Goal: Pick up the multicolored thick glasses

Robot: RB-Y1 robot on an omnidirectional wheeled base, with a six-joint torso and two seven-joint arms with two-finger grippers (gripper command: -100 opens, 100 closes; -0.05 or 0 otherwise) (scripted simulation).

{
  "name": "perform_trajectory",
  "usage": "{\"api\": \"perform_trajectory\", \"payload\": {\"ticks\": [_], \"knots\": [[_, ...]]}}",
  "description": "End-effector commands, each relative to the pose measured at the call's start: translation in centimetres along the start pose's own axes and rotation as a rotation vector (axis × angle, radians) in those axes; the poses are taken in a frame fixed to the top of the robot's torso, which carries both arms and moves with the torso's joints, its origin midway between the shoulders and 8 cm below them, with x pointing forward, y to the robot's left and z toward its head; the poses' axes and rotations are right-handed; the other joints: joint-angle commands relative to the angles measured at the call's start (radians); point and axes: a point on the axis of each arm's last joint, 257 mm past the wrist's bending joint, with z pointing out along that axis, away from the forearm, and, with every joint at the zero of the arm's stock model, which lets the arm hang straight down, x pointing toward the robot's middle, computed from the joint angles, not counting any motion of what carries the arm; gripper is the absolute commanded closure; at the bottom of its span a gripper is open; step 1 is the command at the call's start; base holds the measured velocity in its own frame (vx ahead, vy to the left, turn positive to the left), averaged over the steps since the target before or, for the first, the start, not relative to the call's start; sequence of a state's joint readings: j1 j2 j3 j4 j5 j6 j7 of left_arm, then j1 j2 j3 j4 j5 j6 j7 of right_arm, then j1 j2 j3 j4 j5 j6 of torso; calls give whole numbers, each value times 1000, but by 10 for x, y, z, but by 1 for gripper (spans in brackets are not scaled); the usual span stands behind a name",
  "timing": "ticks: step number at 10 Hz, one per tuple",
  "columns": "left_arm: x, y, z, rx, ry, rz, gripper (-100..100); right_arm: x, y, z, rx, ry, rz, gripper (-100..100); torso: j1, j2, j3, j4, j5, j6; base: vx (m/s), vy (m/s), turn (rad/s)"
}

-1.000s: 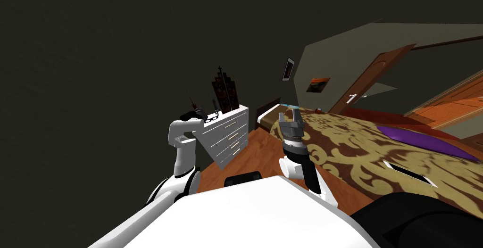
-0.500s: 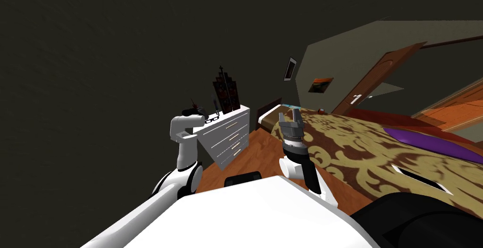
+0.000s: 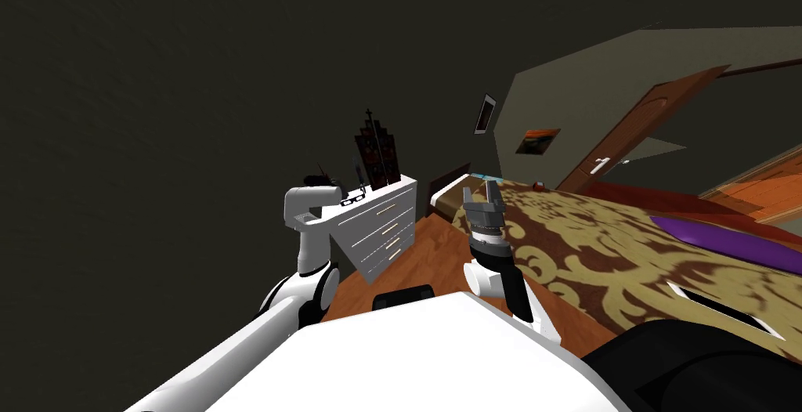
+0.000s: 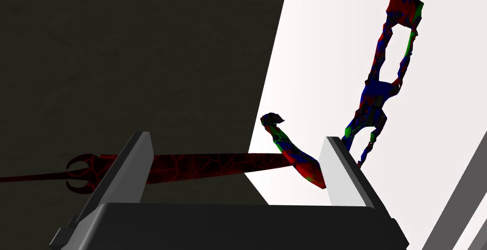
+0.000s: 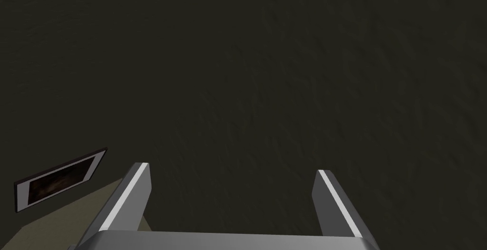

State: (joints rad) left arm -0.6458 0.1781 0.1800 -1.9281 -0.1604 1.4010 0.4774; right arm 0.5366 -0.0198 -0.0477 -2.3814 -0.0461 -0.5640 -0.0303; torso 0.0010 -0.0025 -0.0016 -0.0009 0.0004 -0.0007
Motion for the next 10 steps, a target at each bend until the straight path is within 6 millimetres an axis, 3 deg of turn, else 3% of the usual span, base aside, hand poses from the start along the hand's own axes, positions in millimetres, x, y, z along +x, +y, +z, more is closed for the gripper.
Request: {"api": "perform_trajectory", "payload": {"ticks": [1, 2, 5, 7, 10], "knots": [[7, 4, -1, -38, -6, -8, -100, 0, 0, 0, 0, 0, 0, 0, 0, 0, 0, 0, 0, 0, 54, 18, 55], [3, 11, -1, -65, -20, -8, -100, 0, 0, 0, 0, 0, 0, 0, 0, -1, 0, 0, 0, 0, 45, 16, 25], [17, 19, -6, -133, -24, -17, -100, 0, 0, 0, 0, 0, 0, 0, 0, -1, 0, 0, 0, 0, 51, 19, 44], [13, 27, -7, -164, -40, -16, -100, 0, 0, 0, 0, 0, 0, 0, 0, -1, -1, 0, 0, 0, 37, 3, 8], [28, 42, -14, -242, -42, -20, -100, 0, 0, 0, 0, 0, 0, 0, 0, 0, 0, 0, 0, 0, 46, 14, 42]]}}
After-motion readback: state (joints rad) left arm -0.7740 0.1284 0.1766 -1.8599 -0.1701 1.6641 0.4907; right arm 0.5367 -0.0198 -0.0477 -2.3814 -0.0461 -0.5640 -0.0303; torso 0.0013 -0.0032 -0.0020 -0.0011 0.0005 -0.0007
